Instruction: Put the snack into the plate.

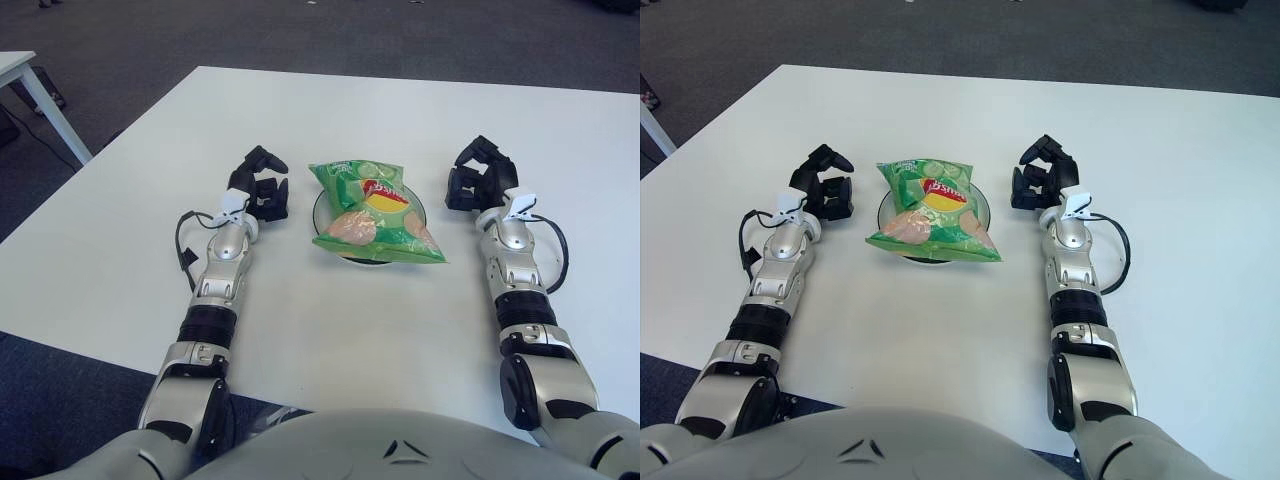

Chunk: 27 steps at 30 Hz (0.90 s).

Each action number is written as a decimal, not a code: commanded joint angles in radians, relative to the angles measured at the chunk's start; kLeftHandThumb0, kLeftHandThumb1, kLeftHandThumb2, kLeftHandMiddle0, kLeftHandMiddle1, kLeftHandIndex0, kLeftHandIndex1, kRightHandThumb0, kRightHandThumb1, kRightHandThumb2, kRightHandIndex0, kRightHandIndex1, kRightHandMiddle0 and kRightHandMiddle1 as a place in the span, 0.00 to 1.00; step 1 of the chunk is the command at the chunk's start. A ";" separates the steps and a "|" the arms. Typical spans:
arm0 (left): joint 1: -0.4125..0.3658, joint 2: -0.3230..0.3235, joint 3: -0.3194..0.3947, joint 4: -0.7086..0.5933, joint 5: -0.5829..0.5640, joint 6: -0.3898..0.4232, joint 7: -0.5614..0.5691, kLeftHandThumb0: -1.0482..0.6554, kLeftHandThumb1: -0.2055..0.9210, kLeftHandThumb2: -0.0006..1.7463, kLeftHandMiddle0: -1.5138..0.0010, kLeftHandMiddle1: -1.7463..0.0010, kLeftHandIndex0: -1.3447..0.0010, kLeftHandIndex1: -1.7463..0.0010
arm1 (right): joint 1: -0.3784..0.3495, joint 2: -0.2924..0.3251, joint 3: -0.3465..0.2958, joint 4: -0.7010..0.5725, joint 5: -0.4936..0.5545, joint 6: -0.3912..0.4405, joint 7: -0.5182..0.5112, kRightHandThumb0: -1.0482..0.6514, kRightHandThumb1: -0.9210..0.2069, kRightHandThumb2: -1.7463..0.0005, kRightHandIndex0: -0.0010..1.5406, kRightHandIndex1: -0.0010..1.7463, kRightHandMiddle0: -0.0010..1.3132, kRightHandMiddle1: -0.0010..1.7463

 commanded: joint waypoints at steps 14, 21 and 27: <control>0.152 -0.048 0.003 0.079 -0.029 -0.015 -0.026 0.35 0.52 0.71 0.19 0.00 0.58 0.00 | 0.139 0.048 -0.012 -0.016 0.027 0.084 0.001 0.34 0.48 0.29 0.88 1.00 0.43 1.00; 0.161 -0.050 0.001 0.075 -0.029 -0.030 -0.028 0.34 0.51 0.72 0.18 0.00 0.57 0.00 | 0.155 0.049 -0.011 -0.051 0.026 0.109 0.001 0.35 0.46 0.31 0.87 1.00 0.42 1.00; 0.169 -0.049 0.000 0.066 -0.029 -0.027 -0.032 0.34 0.50 0.72 0.18 0.00 0.57 0.00 | 0.167 0.052 -0.012 -0.077 0.029 0.122 0.001 0.35 0.45 0.31 0.86 1.00 0.41 1.00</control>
